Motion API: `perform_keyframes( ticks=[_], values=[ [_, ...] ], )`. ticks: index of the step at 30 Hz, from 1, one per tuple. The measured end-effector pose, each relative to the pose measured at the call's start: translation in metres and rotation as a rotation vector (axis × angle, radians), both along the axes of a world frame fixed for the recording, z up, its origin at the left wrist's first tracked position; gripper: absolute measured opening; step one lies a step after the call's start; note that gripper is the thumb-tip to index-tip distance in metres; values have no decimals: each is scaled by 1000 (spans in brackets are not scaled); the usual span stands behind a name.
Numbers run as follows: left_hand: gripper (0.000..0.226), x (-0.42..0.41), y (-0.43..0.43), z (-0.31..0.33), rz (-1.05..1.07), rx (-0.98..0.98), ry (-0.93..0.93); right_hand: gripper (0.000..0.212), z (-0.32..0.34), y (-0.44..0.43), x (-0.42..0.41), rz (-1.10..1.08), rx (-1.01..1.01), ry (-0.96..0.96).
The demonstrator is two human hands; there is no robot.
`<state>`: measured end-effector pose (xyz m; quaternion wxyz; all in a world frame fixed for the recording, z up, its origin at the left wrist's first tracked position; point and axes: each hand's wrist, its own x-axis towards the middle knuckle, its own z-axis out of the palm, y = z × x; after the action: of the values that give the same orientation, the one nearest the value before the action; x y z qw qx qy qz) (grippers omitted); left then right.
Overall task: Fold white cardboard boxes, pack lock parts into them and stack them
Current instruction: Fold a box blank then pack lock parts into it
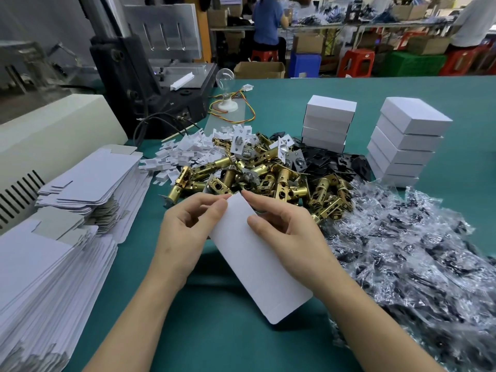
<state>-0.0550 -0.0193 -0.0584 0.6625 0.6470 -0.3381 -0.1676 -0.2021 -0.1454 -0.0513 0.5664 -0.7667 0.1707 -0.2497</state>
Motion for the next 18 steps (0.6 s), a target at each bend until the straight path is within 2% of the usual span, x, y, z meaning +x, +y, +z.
perform_keyframes(
  ticks=[8, 18],
  values=[
    [13, -2, 3, -2, 32, -24, -153, 46, 0, 2, 1, 23, 13, -18],
    [13, -2, 3, -3, 28, -18, -192, 46, 0, 0, 1, 74, 55, -7]
  ],
)
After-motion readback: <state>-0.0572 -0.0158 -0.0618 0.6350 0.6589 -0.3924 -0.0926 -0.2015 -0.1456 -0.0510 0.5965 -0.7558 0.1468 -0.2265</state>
